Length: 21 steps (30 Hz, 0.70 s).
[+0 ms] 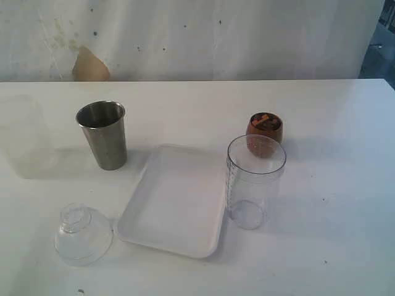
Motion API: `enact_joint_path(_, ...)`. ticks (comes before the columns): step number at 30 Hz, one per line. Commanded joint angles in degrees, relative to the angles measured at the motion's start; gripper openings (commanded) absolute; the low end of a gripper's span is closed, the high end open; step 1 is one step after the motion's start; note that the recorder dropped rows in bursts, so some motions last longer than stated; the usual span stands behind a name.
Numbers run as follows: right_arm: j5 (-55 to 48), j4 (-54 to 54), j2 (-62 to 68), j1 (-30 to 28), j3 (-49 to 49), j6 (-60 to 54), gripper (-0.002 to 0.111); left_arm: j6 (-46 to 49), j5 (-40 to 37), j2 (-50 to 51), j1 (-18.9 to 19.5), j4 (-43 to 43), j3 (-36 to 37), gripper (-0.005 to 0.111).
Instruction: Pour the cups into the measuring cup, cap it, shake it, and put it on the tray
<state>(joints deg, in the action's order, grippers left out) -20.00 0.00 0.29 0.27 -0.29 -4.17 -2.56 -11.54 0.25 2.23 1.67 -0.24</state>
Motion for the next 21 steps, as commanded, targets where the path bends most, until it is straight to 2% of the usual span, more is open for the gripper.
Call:
enact_joint_path(1,-0.1,0.0,-0.3,-0.3,0.3,-0.1,0.000,-0.1,0.7,-0.2,0.0,-0.6,0.2,0.000)
enact_joint_path(5,0.1,-1.2,-0.3,-0.3,0.3,-0.7,0.000,-0.1,0.7,-0.2,0.0,-0.6,0.2,0.000)
enact_joint_path(8,8.2,-1.7,-0.3,-0.3,0.3,-0.2,0.000,-0.1,0.7,-0.2,0.0,-0.6,0.2,0.000)
enact_joint_path(14,42.7,-2.1,-0.3,-0.3,0.3,0.0,0.000,-0.1,0.7,-0.2,0.0,-0.6,0.2,0.000)
enact_joint_path(16,52.9,-1.7,-0.3,-0.3,0.3,9.0,0.000,-0.1,0.7,-0.2,0.0,-0.6,0.2,0.000)
enact_joint_path(19,53.7,-2.2,-0.3,-0.3,0.3,13.1,0.000,-0.1,0.7,-0.2,0.0,-0.6,0.2,0.000)
enact_joint_path(21,53.6,-2.4,4.3,-0.3,-0.2,13.1,0.008,-0.1,0.7,-0.2,0.0,-0.6,0.2,0.000)
